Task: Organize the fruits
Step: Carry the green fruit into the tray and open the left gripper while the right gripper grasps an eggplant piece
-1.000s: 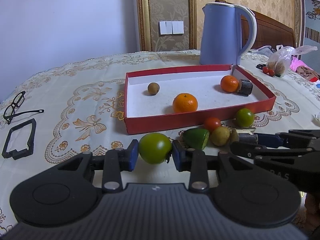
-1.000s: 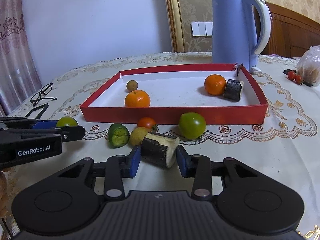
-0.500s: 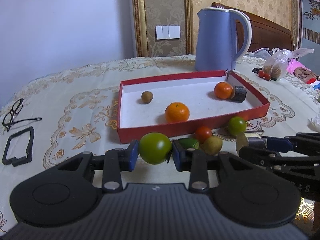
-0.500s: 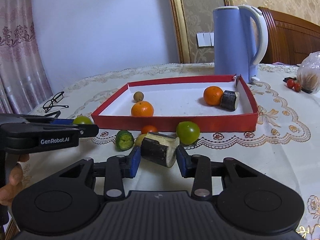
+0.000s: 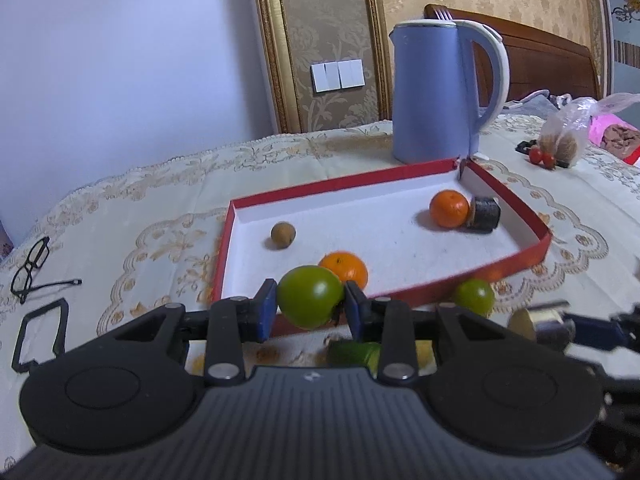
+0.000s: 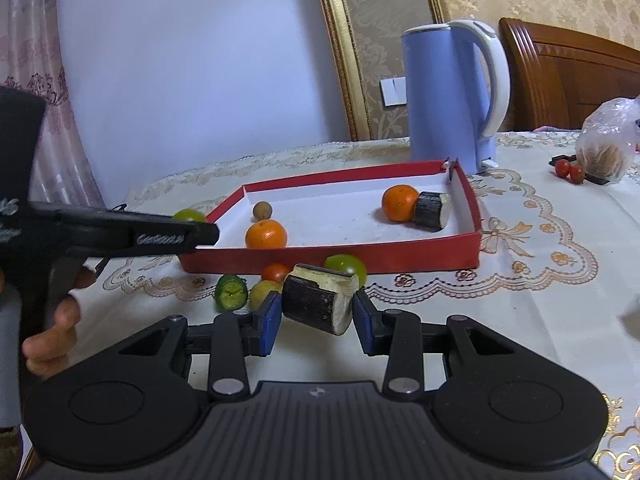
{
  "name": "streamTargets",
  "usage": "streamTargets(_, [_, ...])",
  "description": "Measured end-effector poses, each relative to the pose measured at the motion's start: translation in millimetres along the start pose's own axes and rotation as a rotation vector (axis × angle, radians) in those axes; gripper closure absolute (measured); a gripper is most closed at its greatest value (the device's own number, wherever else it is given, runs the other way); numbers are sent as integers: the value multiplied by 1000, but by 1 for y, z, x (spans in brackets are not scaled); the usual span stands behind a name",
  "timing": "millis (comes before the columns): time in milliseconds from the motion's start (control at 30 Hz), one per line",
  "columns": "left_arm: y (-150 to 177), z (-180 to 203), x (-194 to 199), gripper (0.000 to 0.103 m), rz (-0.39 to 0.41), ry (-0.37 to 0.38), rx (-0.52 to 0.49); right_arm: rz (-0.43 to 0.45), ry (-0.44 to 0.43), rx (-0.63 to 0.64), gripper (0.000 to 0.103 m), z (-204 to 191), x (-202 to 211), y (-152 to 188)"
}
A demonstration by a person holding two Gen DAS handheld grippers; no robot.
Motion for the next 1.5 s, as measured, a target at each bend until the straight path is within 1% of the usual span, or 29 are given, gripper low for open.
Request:
streamTargets(200, [-20, 3, -22, 70, -4, -63, 4, 14, 11, -10, 65, 6, 5, -4])
streamTargets(433, [-30, -1, -49, 70, -33, -126, -4, 26, 15, -12, 65, 11, 11, -5])
streamTargets(567, [-38, -2, -56, 70, -22, -163, -18, 30, 16, -18, 65, 13, 13, -6])
streamTargets(733, [-45, 2, -65, 70, -16, -174, -36, 29, 13, -19, 65, 13, 15, -6])
streamTargets(900, [-42, 4, -76, 70, -43, -166, -33, 28, 15, -20, 65, 14, 15, -7])
streamTargets(1167, [-37, -1, -78, 70, -44, -213, -45, 31, 17, -23, 65, 15, 16, -7])
streamTargets(1233, [-36, -4, -77, 66, -47, -223, -44, 31, 15, -23, 65, 14, 16, -7])
streamTargets(1267, [-35, -5, -77, 60, -48, -228, -42, 30, 14, -23, 65, 14, 15, -7])
streamTargets(1300, [-34, -7, -76, 52, -48, -231, -40, 29, 13, -23, 65, 14, 15, -7])
streamTargets(1433, [-30, -15, -71, 39, -39, -244, -22, 25, 17, -14, 65, 12, 11, -9])
streamTargets(1500, [-28, -20, -69, 25, -36, -249, -7, 26, 17, -4, 65, 10, 9, -11])
Point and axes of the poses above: each gripper's, at about its wrist camera, not at the fingertips, and x roughly against the way its jaws point, z to its right, y to its underside, the point moved 8 cm from there along -x, roughly the way its jaws point, and after that the axes turned 7 degrees about -x, right-handed, at the moved point
